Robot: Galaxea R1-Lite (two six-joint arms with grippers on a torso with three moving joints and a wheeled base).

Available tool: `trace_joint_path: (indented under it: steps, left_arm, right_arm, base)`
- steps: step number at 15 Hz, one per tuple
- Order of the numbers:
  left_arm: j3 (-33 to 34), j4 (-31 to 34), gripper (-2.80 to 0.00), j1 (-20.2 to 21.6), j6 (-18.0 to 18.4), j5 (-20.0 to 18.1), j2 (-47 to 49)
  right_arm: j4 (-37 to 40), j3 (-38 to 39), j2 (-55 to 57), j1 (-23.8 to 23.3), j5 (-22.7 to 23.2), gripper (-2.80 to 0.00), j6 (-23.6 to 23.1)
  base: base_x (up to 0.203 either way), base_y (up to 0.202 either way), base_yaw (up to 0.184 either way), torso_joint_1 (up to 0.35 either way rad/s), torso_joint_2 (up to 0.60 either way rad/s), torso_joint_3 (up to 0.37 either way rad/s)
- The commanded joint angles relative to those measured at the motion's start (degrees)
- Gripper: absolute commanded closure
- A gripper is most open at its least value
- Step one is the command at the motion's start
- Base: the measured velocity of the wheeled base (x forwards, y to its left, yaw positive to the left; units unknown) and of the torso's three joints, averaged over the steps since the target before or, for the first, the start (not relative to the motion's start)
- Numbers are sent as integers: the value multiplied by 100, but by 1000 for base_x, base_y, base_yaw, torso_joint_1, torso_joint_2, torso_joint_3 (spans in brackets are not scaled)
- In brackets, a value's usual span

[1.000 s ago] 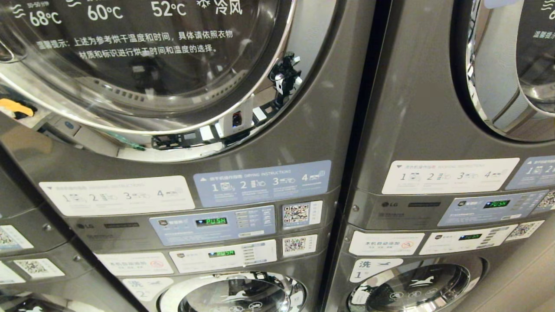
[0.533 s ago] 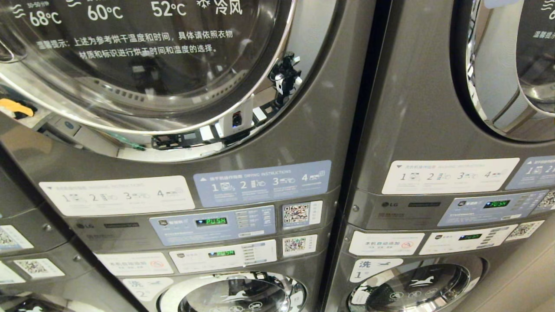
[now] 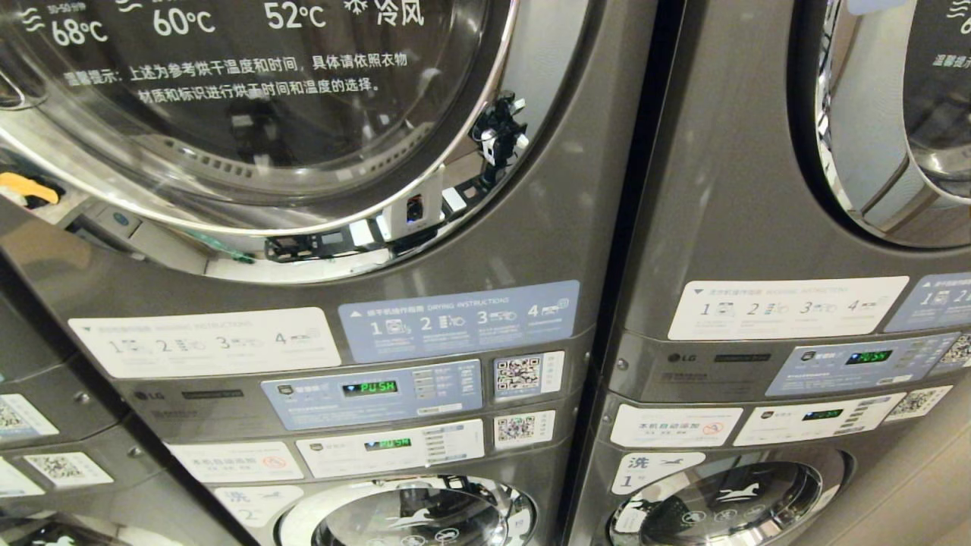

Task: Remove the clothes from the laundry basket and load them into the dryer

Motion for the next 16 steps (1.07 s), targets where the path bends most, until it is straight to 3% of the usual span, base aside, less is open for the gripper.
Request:
trace_joint_path:
  steps: [1, 16]
  left_arm:
    - [9, 0, 0, 0, 1, 1, 6]
    - [9, 0, 0, 0, 1, 1, 0]
  right_arm:
    - [-1, 0, 0, 0, -1, 0, -3]
    - [-1, 0, 0, 0, -1, 0, -3]
  base:
    - [0, 0, 0, 0, 0, 0]
    - [0, 0, 0, 0, 0, 0]
